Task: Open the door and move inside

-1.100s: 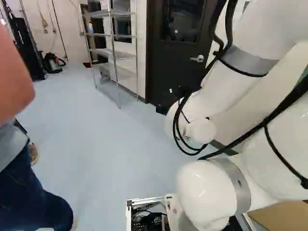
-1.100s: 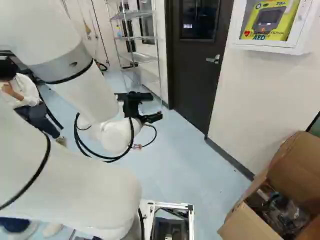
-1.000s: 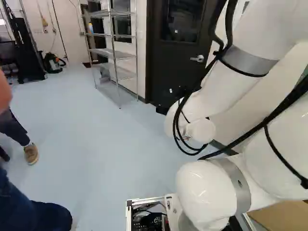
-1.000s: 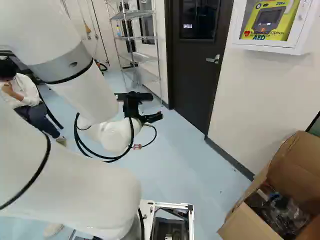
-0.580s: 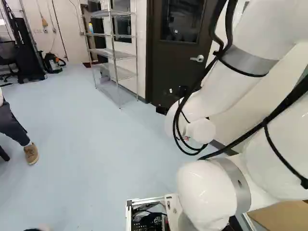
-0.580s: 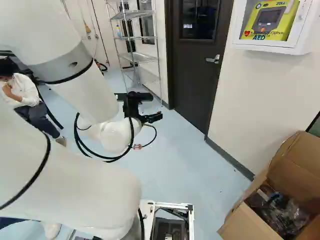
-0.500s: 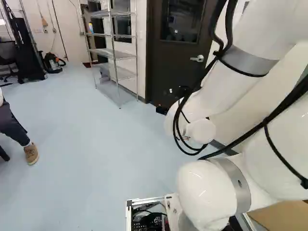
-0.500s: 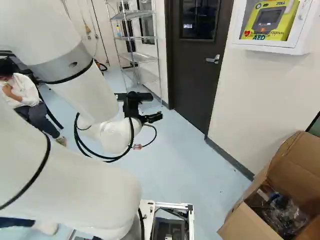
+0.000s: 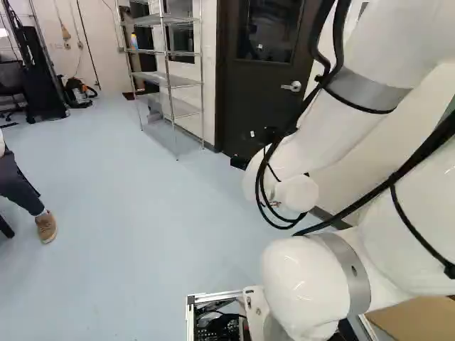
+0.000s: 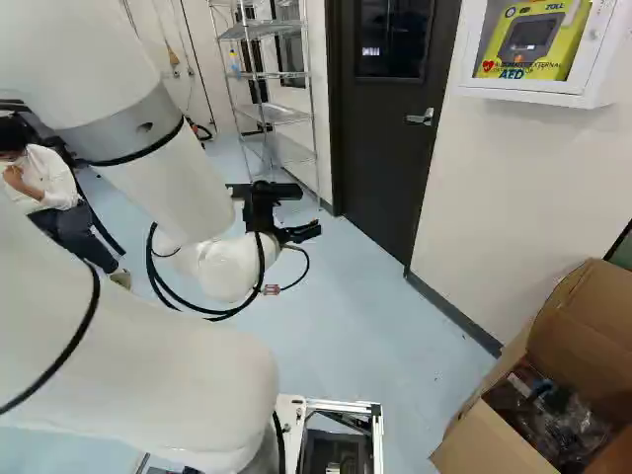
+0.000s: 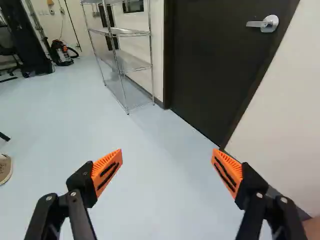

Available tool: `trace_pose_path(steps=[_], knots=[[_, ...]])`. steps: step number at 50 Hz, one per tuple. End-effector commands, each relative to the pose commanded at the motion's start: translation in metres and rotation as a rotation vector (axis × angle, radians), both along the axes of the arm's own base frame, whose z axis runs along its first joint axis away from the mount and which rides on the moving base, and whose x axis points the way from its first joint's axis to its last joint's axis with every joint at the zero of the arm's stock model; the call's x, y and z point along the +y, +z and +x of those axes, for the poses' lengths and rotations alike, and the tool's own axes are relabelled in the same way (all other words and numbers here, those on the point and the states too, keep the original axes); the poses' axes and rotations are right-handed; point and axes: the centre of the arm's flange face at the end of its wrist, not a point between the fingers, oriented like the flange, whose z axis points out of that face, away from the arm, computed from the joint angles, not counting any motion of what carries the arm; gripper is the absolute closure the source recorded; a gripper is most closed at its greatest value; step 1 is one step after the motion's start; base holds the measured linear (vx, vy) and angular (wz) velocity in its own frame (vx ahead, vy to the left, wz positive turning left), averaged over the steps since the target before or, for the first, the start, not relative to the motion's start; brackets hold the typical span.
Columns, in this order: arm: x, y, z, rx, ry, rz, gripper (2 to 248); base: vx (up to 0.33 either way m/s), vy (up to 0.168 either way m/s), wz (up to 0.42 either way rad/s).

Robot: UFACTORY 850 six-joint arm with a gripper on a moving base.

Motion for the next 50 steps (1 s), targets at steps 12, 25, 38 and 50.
trace_pose_path(steps=[12, 25, 38, 50], knots=[[0.0000, 0.0000, 0.0000, 0.000, 0.000, 0.000, 3, 0.000, 0.000, 0.000], [0.0000, 0.0000, 0.0000, 0.000, 0.000, 0.000, 3, 0.025, 0.119, 0.008], [0.0000, 0.0000, 0.0000, 0.000, 0.000, 0.000, 3, 0.081, 0.108, -0.020], [0.0000, 0.0000, 0.0000, 0.000, 0.000, 0.000, 3, 0.091, 0.116, -0.016]])
